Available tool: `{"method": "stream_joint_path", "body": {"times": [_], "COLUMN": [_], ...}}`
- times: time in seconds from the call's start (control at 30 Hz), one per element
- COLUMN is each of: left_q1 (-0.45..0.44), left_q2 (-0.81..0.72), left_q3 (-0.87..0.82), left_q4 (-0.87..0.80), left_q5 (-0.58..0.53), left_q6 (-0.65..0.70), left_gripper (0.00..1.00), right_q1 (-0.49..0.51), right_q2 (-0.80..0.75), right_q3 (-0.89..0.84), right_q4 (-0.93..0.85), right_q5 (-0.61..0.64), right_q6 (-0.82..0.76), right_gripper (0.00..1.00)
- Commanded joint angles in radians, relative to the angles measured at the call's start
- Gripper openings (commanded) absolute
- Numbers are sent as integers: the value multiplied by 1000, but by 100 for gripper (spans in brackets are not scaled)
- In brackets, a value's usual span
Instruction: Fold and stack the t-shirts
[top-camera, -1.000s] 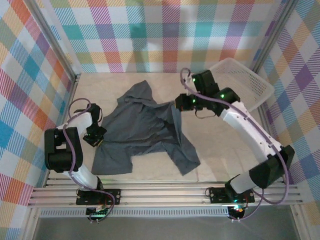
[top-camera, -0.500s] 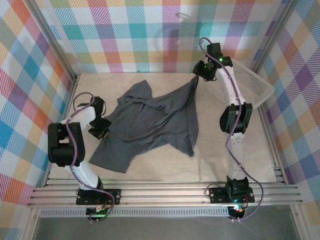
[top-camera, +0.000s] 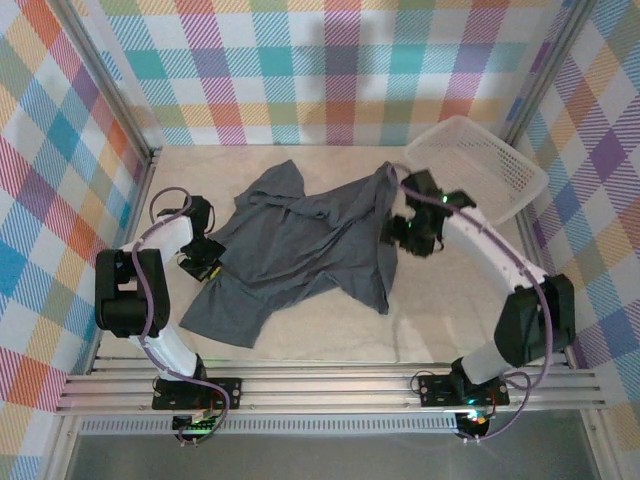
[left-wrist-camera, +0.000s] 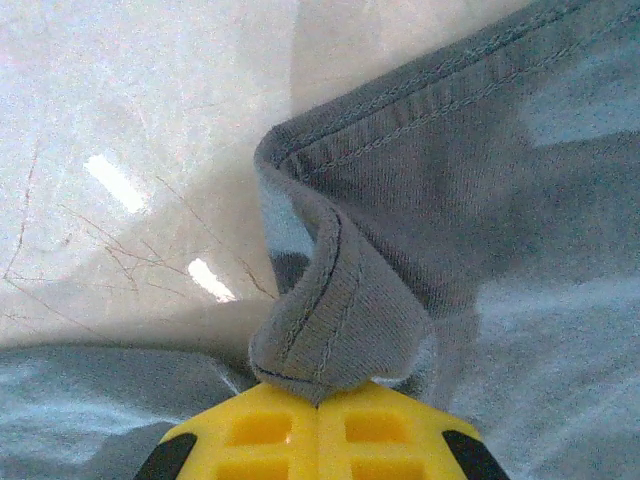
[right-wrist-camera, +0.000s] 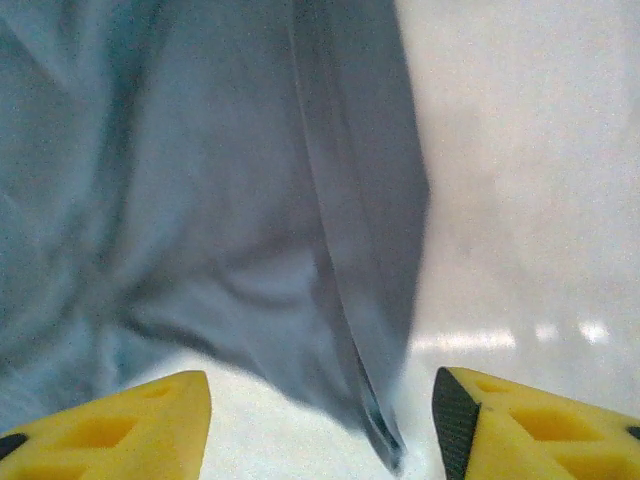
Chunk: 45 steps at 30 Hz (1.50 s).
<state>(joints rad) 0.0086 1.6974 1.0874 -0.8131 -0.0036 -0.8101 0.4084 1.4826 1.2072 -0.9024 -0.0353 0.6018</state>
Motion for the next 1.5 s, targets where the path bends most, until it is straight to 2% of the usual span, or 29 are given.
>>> {"method": "stream_joint_path", "body": {"times": [0.0,0.1,0.2,0.33,0.4,0.5,0.6,0.7,0.83,1.0,1.17,1.27,1.33,1.4,1.47], "left_q1": [-7,-7,-7,-7,-7,-7,-8,-18,-67,-106,-126,-131,-132,-132,-131], "left_q2": [-22,-13,-5,-13,-19,-27,-31,-28,-40,-92,-131,-170,-206,-243,-277], "left_q3": [24,32,35,36,34,31,21,11,5,-24,-52,-56,-57,-65,-78], "left_q4": [-44,-46,-51,-63,-68,-73,-58,-33,-17,-8,-4,-33,-66,-89,-108], "left_q5": [2,4,9,1,2,5,30,76,99,98,116,100,77,66,68], "left_q6": [27,37,48,64,72,75,76,74,57,14,-12,-14,-12,-2,11], "left_gripper": [0,0,0,0,0,0,0,0,0,4,9,23,38,44,46], "right_q1": [63,81,82,86,86,86,60,-52,-198,-208,-219,-250,-279,-302,-324], "right_q2": [-27,-33,22,106,130,154,146,146,201,407,630,729,792,839,881], "right_q3": [-182,-300,-353,-345,-341,-316,-267,-211,-118,188,513,676,780,857,923], "right_q4": [10,108,210,230,231,207,138,84,108,77,31,4,-21,-54,-82], "right_q5": [-100,-196,-279,-255,-227,-176,-71,7,-9,43,176,211,216,223,217], "right_q6": [23,22,29,60,67,74,73,66,21,-136,-215,-206,-198,-197,-202], "right_gripper": [64,64,59,48,38,15,0,0,0,0,0,0,0,0,0]}}
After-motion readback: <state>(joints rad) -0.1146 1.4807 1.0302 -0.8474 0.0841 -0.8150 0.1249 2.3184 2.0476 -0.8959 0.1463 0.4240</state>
